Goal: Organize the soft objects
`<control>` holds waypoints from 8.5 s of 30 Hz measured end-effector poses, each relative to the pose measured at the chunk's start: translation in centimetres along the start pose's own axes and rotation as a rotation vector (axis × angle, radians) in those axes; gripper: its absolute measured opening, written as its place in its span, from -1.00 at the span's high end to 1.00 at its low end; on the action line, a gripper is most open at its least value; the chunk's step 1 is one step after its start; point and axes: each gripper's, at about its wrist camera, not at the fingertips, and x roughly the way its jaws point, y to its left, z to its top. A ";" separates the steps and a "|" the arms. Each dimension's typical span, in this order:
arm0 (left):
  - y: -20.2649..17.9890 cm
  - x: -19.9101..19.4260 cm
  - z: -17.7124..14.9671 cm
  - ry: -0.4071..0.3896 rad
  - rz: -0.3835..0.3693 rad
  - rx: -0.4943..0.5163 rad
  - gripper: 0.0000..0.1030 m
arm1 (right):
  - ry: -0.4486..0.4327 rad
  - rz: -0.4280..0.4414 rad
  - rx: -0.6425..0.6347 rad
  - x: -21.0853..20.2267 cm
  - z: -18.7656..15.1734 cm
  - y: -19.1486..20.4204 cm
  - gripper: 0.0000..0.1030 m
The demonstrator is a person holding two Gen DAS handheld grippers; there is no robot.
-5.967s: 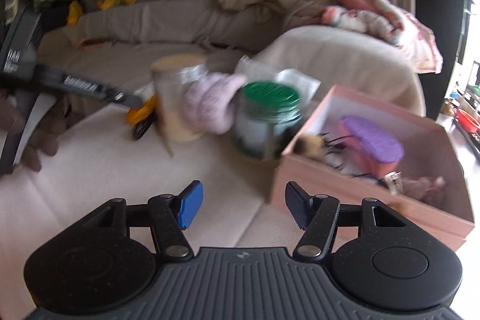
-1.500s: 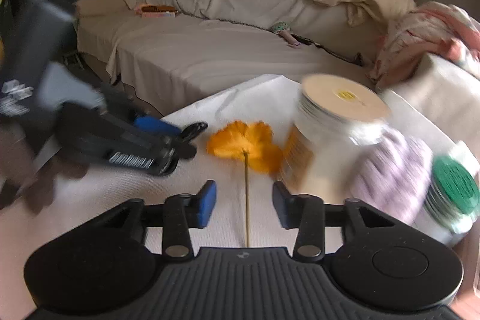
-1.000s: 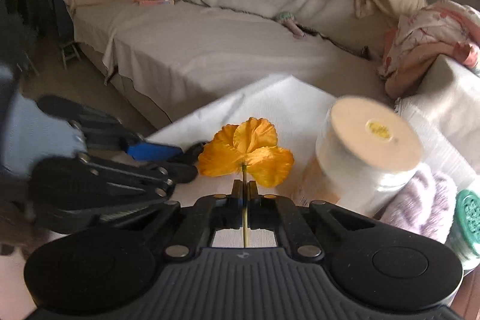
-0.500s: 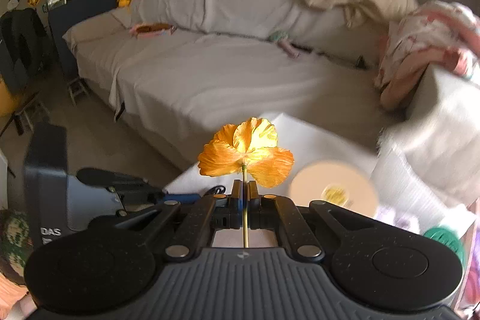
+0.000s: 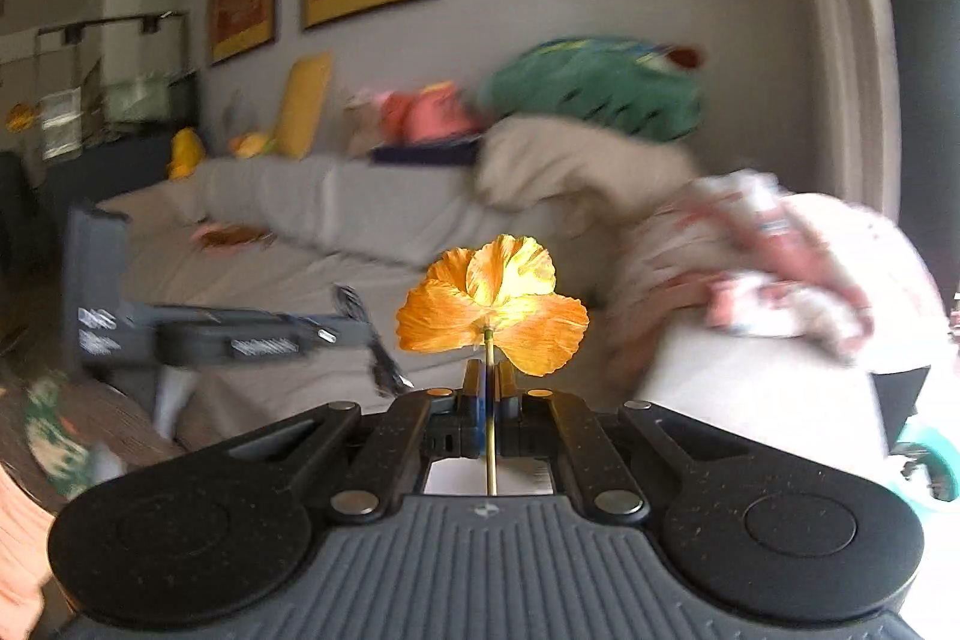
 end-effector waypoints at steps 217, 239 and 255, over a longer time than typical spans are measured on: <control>-21.2 9.4 -12.1 0.387 -0.374 0.273 0.51 | 0.454 -0.246 0.299 1.4 -17.7 -19.8 0.95; -19.6 11.5 -12.0 0.375 -0.380 0.111 0.53 | 0.325 -0.170 0.164 -3.6 -17.5 -16.1 0.04; -11.3 -4.9 -23.1 0.392 -0.077 0.264 0.51 | 0.267 -0.320 0.506 -9.6 -23.4 -7.1 -0.15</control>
